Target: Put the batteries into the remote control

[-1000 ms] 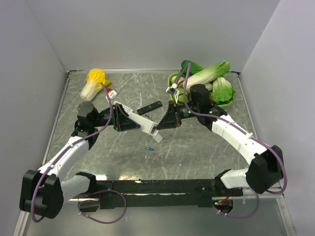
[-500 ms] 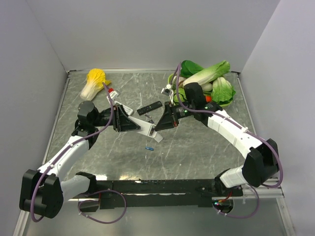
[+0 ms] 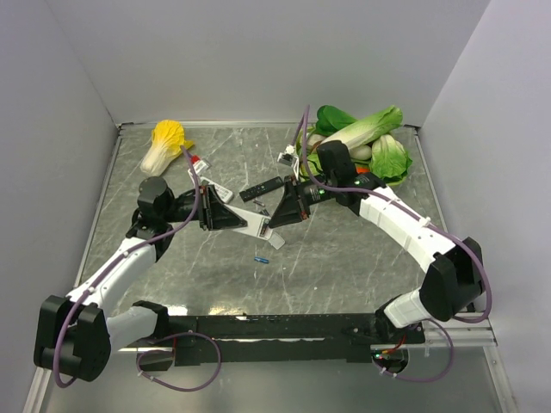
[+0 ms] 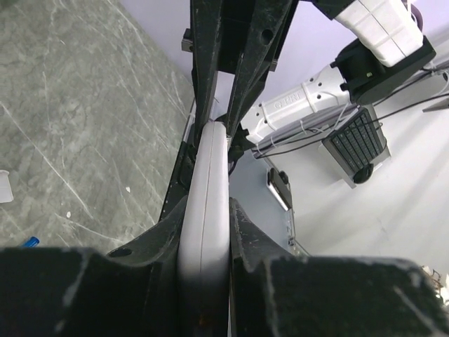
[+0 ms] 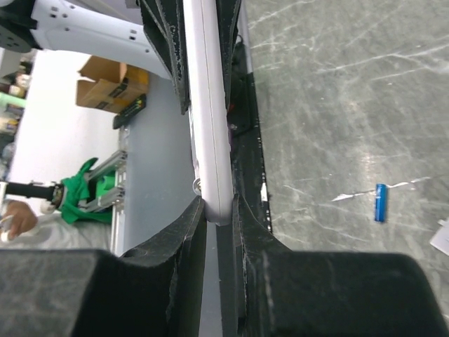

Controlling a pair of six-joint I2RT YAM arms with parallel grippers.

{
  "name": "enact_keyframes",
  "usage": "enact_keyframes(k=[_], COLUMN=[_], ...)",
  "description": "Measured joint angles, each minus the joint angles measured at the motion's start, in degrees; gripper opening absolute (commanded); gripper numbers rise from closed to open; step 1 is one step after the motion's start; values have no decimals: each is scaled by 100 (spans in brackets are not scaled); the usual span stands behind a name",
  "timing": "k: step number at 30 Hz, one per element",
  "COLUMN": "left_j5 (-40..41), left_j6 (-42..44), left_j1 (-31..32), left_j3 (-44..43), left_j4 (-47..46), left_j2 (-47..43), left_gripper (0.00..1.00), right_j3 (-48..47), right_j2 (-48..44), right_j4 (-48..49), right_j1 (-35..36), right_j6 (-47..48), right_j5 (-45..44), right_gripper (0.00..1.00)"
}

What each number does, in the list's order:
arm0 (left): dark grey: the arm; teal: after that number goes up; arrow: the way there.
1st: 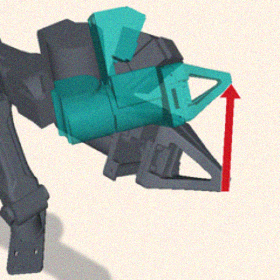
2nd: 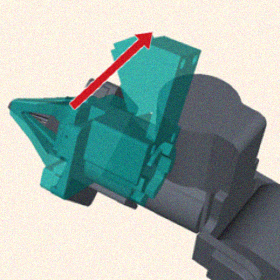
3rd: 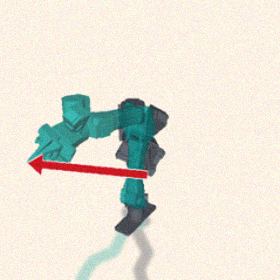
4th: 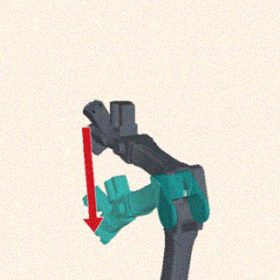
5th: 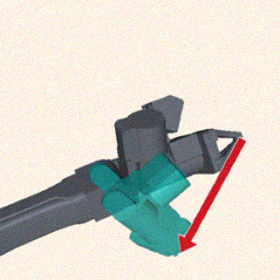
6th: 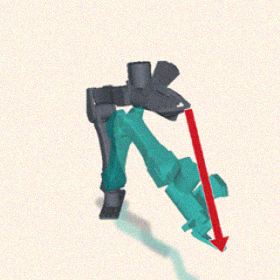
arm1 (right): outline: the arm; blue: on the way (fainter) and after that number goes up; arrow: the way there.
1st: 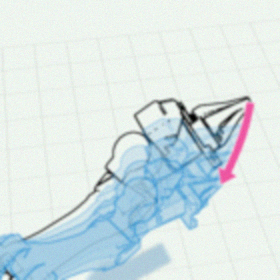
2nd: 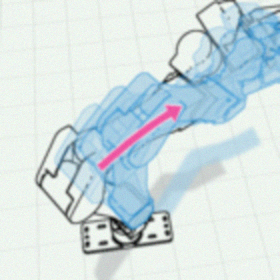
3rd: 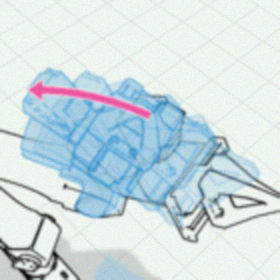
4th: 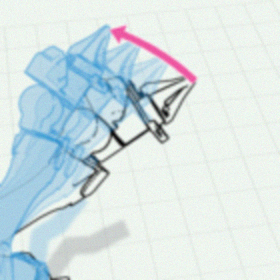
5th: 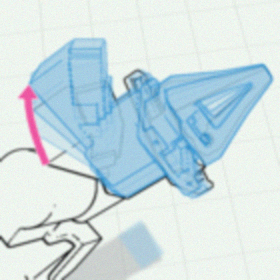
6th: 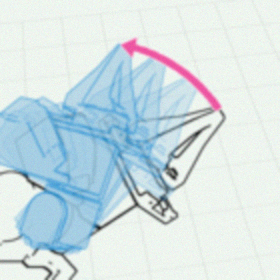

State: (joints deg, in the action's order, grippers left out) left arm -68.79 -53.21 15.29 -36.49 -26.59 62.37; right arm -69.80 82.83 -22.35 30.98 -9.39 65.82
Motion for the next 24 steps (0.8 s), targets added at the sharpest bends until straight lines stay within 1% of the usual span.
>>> enact_keyframes(k=[1,3,4,6,7,10,16,18,21,23,24], left_j5=[33,162,221,426,551,857,1661,1943,2319,2459,2518], left_j6=[0,-7,-28,-136,-219,-492,-649,-673,-887,-1005,-1062], left_j1=[2,9,15,24,26,52,81,83,83,87,87], left_j3=[22,107,160,367,496,839,1239,1322,1530,1644,1690], left_j4=[-4,-44,-92,-343,-498,-852,-979,-1067,-1412,-1576,-1606], left_j2=[-4,-74,-118,-262,-339,-531,-929,-1062,-1163,-1165,-1165], left_gripper=[1,1,1,1,1,1,1,1,1,1,1], right_j3=[-9,-46,-57,-76,-81,-81,-81,-136,-339,-413,-415], right_j2=[-2,-2,-9,-37,-72,-291,-1117,-1362,-1480,-1467,-1451], right_j4=[-17,-94,-114,-144,-162,-144,153,221,262,271,264], right_j1=[0,0,0,28,35,37,118,350,916,1215,1314], right_j6=[20,61,83,127,146,208,243,247,289,310,332], right_j5=[-44,-157,-227,-409,-555,-1099,-2330,-2876,-3674,-4057,-4216], right_gripper=[18,27,34,42,48,55,56,55,55,52,50])
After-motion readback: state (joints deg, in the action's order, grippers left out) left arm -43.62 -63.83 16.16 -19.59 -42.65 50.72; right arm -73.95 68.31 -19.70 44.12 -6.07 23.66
